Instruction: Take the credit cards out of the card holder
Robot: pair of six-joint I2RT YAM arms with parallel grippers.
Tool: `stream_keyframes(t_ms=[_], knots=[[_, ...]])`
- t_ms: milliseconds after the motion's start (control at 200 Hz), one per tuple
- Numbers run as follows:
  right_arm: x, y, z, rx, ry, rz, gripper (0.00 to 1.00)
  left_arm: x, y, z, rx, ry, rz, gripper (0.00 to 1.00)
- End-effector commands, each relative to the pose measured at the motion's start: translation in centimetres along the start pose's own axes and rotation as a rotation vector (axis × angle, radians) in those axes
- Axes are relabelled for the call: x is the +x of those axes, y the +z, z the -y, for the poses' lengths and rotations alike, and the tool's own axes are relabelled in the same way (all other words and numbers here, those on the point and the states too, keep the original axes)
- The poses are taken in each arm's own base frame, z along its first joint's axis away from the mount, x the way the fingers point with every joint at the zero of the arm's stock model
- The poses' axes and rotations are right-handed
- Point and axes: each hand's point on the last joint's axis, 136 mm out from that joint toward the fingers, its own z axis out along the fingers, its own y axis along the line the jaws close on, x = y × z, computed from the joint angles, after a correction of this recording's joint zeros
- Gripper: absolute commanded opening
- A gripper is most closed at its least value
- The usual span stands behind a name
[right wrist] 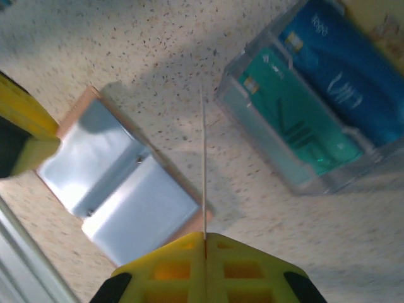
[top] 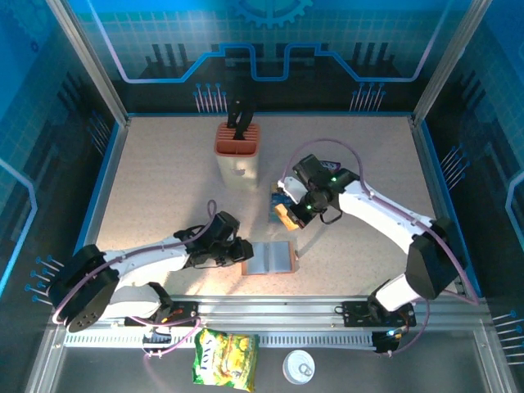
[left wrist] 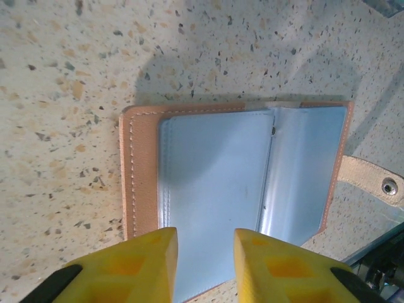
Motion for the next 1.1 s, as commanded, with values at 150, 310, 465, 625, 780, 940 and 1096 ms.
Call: stream_keyframes(t_ms=[150, 310, 465, 625, 780, 940, 1096], knots=[[-1.6, -0.3, 2.7, 0.066, -0.369, -0.178, 0.00, -1.0, -1.4, 0.1, -0.020, 0.039, 0.036, 0.31], [-3.1, -0.4, 3.5, 0.060, -0.461, -0.217, 0.00, -1.3, -2.0, 0.6, -0.014, 0.061, 0.043, 0.31], [-5.1, -1.0, 4.1, 0.038, -0.486, -0.198, 0.00, -1.5, -2.4, 0.8, -0.016, 0.075, 0.045, 0.31], [-6.0, -0.7, 5.2, 0.032, -0.512, -0.219, 0.00, -1.6, -2.9, 0.9, -0.018, 0.083, 0.054, 0.31], [-6.5, 0.2, 6.6, 0.028, -0.523, -0.238, 0.00, -1.8, -3.4, 0.9, -0.018, 0.074, 0.074, 0.31], [-6.9, 0.7, 7.5, 0.019, -0.524, -0.245, 0.00, -1.7, -3.6, 0.7, -0.010, 0.055, 0.086, 0.31], [-7.1, 1.0, 7.9, 0.013, -0.533, -0.243, 0.00, -1.6, -3.8, 0.2, -0.016, 0.039, 0.098, 0.31]])
